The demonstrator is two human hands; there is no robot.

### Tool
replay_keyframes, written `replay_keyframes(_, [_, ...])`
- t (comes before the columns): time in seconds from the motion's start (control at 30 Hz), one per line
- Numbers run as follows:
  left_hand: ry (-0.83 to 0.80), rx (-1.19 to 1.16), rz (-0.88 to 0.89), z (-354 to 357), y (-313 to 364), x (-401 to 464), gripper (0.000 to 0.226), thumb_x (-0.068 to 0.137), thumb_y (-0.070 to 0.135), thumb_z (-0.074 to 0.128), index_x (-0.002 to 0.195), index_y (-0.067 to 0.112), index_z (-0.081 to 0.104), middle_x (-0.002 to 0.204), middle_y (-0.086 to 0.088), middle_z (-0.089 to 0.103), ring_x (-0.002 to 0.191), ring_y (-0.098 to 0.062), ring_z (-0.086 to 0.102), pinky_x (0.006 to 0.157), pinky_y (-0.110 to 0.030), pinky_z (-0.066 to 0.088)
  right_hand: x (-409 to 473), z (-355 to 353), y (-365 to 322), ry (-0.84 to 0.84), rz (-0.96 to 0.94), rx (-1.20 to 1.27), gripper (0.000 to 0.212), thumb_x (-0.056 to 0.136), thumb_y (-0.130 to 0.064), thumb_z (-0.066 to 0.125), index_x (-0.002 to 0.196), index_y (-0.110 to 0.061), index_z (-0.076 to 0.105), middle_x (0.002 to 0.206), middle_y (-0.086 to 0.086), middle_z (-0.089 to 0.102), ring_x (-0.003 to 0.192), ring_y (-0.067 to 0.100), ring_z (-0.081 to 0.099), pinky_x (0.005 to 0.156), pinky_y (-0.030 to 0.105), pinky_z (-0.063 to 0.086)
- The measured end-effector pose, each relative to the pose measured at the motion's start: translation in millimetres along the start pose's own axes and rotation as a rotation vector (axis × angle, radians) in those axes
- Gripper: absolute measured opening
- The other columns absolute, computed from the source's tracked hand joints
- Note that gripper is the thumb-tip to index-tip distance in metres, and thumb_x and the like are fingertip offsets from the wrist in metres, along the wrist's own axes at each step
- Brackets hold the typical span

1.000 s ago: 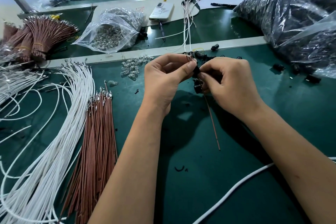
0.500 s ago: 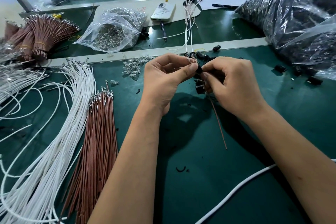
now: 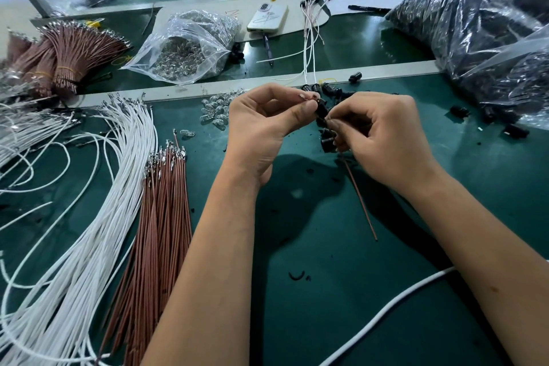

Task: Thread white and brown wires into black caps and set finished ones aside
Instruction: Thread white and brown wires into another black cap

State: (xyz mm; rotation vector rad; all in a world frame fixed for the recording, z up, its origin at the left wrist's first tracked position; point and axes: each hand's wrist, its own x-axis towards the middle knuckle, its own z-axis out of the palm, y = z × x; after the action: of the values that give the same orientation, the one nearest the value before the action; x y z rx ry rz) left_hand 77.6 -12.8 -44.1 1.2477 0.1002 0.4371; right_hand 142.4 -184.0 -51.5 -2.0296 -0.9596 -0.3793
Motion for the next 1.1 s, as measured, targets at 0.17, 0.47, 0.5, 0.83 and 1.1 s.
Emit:
replay_keyframes(0.17, [0.005, -0.063, 0.012, -4.0, 3.2, 0.4, 0.015, 0.068, -0.003, 0.078, 0.078, 0.0, 0.067, 0.087, -0.015, 0.076, 0.083, -0.026, 0.073, 0.083, -0.038, 0.06, 0.4, -0.4, 1.5, -0.019, 0.004, 0.0, 0.003, 0.088, -0.006, 0.079, 0.089, -0.009, 0.078, 0.077, -0.004, 0.072, 0.071, 0.014, 0.07, 0.071, 0.046, 0.059])
replay_keyframes(0.47, [-0.095, -0.059, 0.046, -4.9, 6.2, -2.7, 0.013, 0.065, -0.003, 0.078, 0.074, 0.003, 0.07, 0.089, -0.014, 0.076, 0.088, -0.025, 0.072, 0.085, -0.033, 0.057, 0.2, -1.2, 0.4, 0.027, -0.019, 0.034, 0.003, 0.088, -0.004, 0.078, 0.089, -0.006, 0.079, 0.077, -0.002, 0.071, 0.07, 0.018, 0.07, 0.066, 0.044, 0.057])
replay_keyframes(0.5, [-0.103, -0.062, 0.05, -4.5, 6.6, -3.0, 0.013, 0.065, -0.004, 0.077, 0.074, 0.003, 0.07, 0.089, -0.013, 0.076, 0.087, -0.024, 0.072, 0.084, -0.032, 0.056, 0.3, -2.0, 0.0, 0.037, -0.028, 0.036, 0.002, 0.088, -0.004, 0.078, 0.088, -0.006, 0.079, 0.077, 0.0, 0.071, 0.07, 0.019, 0.07, 0.066, 0.044, 0.056])
replay_keyframes(0.83, [-0.164, -0.073, 0.09, -3.0, 9.3, -3.7, 0.013, 0.066, -0.007, 0.076, 0.072, 0.004, 0.071, 0.087, -0.012, 0.075, 0.083, -0.021, 0.073, 0.079, -0.029, 0.056, 0.8, -5.6, -2.0, 0.061, -0.052, 0.037, 0.005, 0.086, -0.001, 0.079, 0.087, -0.005, 0.081, 0.077, 0.003, 0.073, 0.07, 0.016, 0.07, 0.066, 0.039, 0.056])
replay_keyframes(1.1, [-0.157, -0.031, 0.065, -7.0, 6.5, -1.6, 0.024, 0.071, -0.014, 0.075, 0.081, 0.006, 0.066, 0.093, -0.012, 0.076, 0.088, -0.021, 0.071, 0.084, -0.03, 0.055, 0.1, -6.7, -2.0, 0.044, -0.059, -0.007, 0.002, 0.087, -0.005, 0.081, 0.088, -0.006, 0.082, 0.078, 0.001, 0.075, 0.071, 0.017, 0.071, 0.066, 0.038, 0.056])
